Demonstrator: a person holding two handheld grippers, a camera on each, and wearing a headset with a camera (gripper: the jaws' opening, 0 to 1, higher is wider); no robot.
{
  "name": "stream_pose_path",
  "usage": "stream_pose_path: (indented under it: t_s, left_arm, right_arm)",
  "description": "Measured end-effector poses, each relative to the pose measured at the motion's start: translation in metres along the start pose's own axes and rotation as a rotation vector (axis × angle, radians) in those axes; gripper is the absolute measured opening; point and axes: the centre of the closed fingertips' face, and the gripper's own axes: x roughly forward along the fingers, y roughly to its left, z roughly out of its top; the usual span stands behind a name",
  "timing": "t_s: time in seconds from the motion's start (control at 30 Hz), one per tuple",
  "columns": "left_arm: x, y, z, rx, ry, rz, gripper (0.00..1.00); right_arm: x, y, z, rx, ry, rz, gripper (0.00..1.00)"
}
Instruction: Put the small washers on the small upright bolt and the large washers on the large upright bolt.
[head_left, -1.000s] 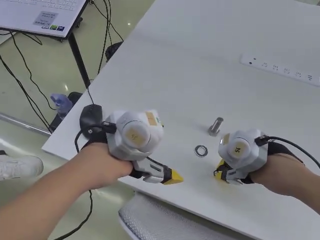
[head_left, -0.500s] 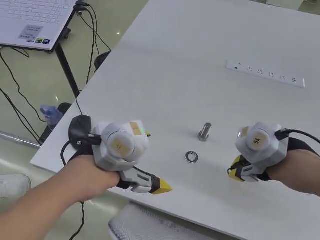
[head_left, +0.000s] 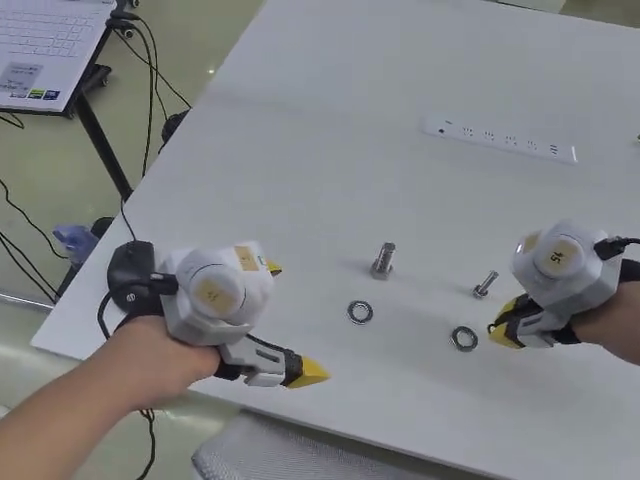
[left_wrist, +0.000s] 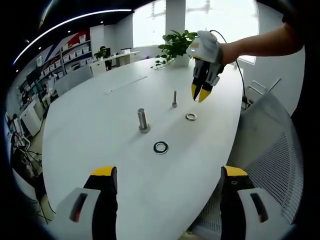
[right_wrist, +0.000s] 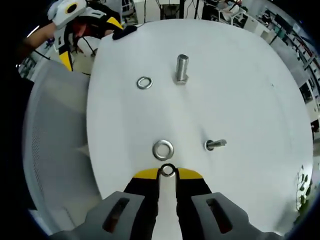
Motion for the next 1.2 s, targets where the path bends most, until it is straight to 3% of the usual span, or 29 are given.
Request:
stream_pose_path:
  t_s: [0.23,0.57,0.9,1.2]
  left_arm:
    - [0.003,0.0,0.002,-0.001,0.005,0.001,0.85]
    - [0.002,-0.002,-0.003,-0.001,0.018,-0.002,0.84]
    - [-0.001,-0.002,-0.004,-0.001,0.025,-0.002,0.82]
    - [-0.002,-0.004,-0.001,0.0,0.021,-0.005,0.81]
  right_arm:
    - [-0.014,-0.019,-0.002,0.01,-0.006,-0.035,0.12]
    - [-0.028,-0.052,0.02,0.014,-0.041,-0.084,0.12]
    - [-0.018,-0.064,0.035,-0.006,-0.041,-0.092,0.12]
    - [-0.008,-0.068,0.032,-0.006,-0.022,-0.083,0.12]
